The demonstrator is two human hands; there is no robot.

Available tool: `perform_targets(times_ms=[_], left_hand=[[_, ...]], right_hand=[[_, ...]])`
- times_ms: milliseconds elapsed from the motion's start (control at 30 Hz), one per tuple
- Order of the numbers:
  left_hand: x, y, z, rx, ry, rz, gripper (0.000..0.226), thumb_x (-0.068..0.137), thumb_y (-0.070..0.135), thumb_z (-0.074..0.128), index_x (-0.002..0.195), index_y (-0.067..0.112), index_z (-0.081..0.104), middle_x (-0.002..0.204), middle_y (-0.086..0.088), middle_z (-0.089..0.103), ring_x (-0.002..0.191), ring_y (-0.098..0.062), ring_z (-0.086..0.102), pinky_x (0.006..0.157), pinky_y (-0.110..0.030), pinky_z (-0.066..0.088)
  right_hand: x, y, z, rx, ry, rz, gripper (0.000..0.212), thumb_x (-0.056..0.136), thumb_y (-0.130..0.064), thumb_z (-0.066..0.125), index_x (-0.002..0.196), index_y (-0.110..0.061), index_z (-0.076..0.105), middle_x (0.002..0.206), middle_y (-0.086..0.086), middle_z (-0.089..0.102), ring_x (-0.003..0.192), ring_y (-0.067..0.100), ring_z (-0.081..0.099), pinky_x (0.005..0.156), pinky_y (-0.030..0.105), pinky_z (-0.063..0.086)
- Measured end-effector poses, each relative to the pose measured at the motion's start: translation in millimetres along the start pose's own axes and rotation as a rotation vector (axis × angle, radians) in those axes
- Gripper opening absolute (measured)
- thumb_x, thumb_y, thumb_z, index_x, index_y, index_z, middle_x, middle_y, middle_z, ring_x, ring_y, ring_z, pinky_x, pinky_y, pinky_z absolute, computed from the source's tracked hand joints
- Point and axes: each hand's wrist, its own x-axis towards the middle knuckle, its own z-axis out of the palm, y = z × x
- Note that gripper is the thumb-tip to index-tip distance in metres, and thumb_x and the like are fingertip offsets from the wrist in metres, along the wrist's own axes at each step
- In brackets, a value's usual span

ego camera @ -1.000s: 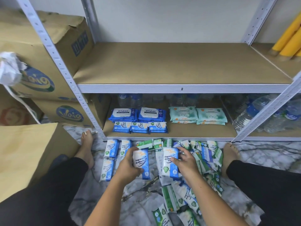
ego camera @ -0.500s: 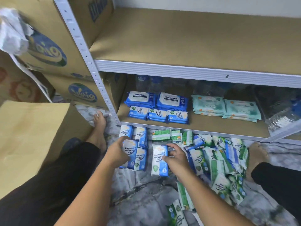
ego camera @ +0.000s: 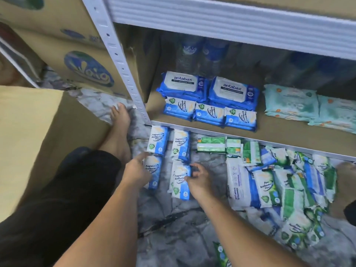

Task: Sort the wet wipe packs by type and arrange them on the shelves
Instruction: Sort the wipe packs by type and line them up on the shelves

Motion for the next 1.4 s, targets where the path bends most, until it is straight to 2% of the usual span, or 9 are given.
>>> perform_targets(times_ms=[167,333,467,600,767,933,1133,1300,1400], left_hand=[[18.1,-8.8,11.7,-0.094,0.020,-0.036,0.070,0.073,-0.008,0.056,0.127,0.036,0.062,0.099,0.000,0.067,0.079,-0.010,0.065,0.069,-0.022,0.055],[14.0,-12.7,17.1,-0.160,0.066,-0.067,0.073,0.075,-0.009,0.048,0.132,0.035,0.059,0.103,-0.001,0.069,0.086,-0.015,0.066,0.077,-0.021,0.050],[12.3,-9.2,20.6,-0.094,0.071,-0.035,0.081,0.073,-0.010,0.048,0.145,0.027,0.048,0.121,-0.007,0.060,0.103,-0.022,0.062,0.086,-0.030,0.052],[9.0,-8.6,25.2,-0.024,0.066,-0.030,0.089,0.070,-0.007,0.056,0.150,0.028,0.037,0.133,-0.009,0.040,0.128,-0.030,0.041,0.105,-0.038,0.043],[-5.3,7.5,28.2,0.080,0.196,-0.006,0.088,0.067,0.016,0.067,0.147,0.024,0.032,0.137,-0.011,0.034,0.124,-0.039,0.036,0.104,-0.048,0.038],[-16.6,42.0,48.3,0.188,0.201,0.225,0.066,0.066,0.023,0.052,0.132,0.016,0.050,0.124,-0.011,0.053,0.112,-0.036,0.048,0.092,-0.045,0.045],[-31.7,87.7,90.6,0.181,0.096,0.413,0.065,0.073,0.021,0.056,0.138,0.013,0.056,0.127,-0.013,0.060,0.117,-0.037,0.054,0.097,-0.044,0.048],[-29.0,123.8,120.8,0.235,0.033,0.515,0.065,0.084,0.013,0.061,0.148,0.014,0.046,0.146,-0.012,0.050,0.135,-0.034,0.045,0.111,-0.041,0.040],[-13.4,139.1,136.6,0.347,0.030,0.519,0.069,0.091,0.014,0.059,0.155,0.017,0.033,0.155,-0.010,0.040,0.142,-0.031,0.037,0.115,-0.043,0.036]], right_hand=[[23.0,8.4,30.5,-0.008,0.001,0.028,0.042,0.089,0.003,0.067,0.120,-0.024,0.059,0.087,-0.007,0.066,0.085,0.018,0.070,0.064,0.027,0.053],[28.6,13.0,35.3,-0.096,0.095,-0.040,0.044,0.089,0.002,0.066,0.127,-0.018,0.062,0.071,-0.014,0.057,0.067,0.002,0.057,0.065,0.021,0.046],[28.7,10.7,35.7,-0.152,0.079,-0.036,0.044,0.091,-0.003,0.063,0.131,-0.020,0.059,0.074,-0.014,0.055,0.083,0.019,0.066,0.076,0.034,0.055],[24.4,5.7,28.0,-0.178,0.097,-0.039,0.043,0.091,-0.007,0.063,0.129,-0.025,0.055,0.076,-0.011,0.057,0.075,0.016,0.064,0.065,0.029,0.054],[6.2,6.5,-15.9,-0.258,0.152,-0.091,0.024,0.094,-0.014,0.062,0.116,-0.023,0.059,0.079,-0.009,0.059,0.061,0.002,0.054,0.046,0.017,0.033],[-2.9,17.0,-84.8,-0.263,0.281,-0.188,0.029,0.090,-0.007,0.062,0.116,-0.019,0.064,0.088,-0.003,0.063,0.074,0.014,0.058,0.058,0.023,0.041],[8.5,22.3,-150.5,-0.382,0.501,-0.232,0.036,0.082,-0.011,0.073,0.117,-0.012,0.067,0.099,0.012,0.067,0.092,0.033,0.061,0.076,0.035,0.048],[20.2,17.4,-178.1,-0.641,0.516,-0.152,0.063,0.083,-0.046,0.072,0.138,-0.021,0.053,0.134,0.009,0.051,0.121,0.036,0.042,0.098,0.047,0.041],[32.6,22.0,-181.3,-0.755,0.494,-0.139,0.077,0.082,-0.059,0.066,0.147,-0.027,0.040,0.141,0.004,0.040,0.127,0.031,0.035,0.100,0.046,0.035]])
